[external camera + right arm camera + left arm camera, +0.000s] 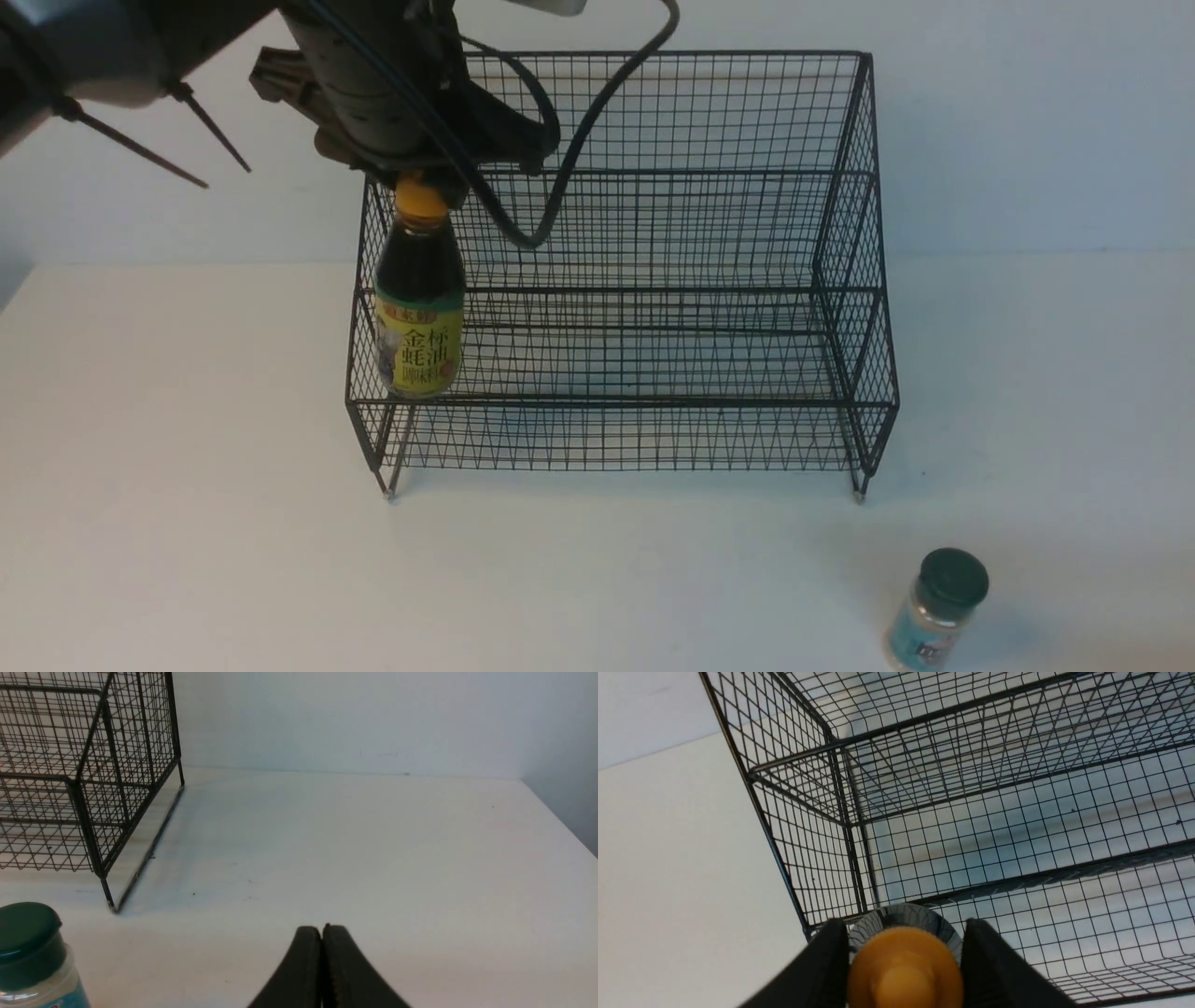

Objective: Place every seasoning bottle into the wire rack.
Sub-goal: Use the left arm to put the condiment bottle back on the shelf

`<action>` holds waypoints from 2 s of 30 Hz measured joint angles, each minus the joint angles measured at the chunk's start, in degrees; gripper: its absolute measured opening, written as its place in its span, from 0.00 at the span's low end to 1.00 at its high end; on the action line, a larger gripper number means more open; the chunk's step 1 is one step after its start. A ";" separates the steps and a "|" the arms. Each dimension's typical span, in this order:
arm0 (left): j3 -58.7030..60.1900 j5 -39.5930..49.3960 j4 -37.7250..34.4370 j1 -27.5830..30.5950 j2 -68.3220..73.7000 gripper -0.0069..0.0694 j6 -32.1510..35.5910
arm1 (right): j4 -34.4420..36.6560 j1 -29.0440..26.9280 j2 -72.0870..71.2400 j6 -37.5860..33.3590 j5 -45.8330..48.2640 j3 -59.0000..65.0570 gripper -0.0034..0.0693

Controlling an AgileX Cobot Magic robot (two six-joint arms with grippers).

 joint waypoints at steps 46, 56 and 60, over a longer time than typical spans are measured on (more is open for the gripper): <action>4.51 0.75 -8.41 7.21 3.71 0.48 -5.04 | 0.00 0.00 0.00 0.00 0.00 0.00 0.03; 4.62 1.66 -8.98 7.21 4.07 0.67 -0.32 | 0.00 0.00 0.00 0.00 0.00 0.00 0.03; 4.62 1.70 -9.12 7.21 2.81 0.68 -0.15 | 0.00 0.00 0.00 0.00 0.00 0.00 0.03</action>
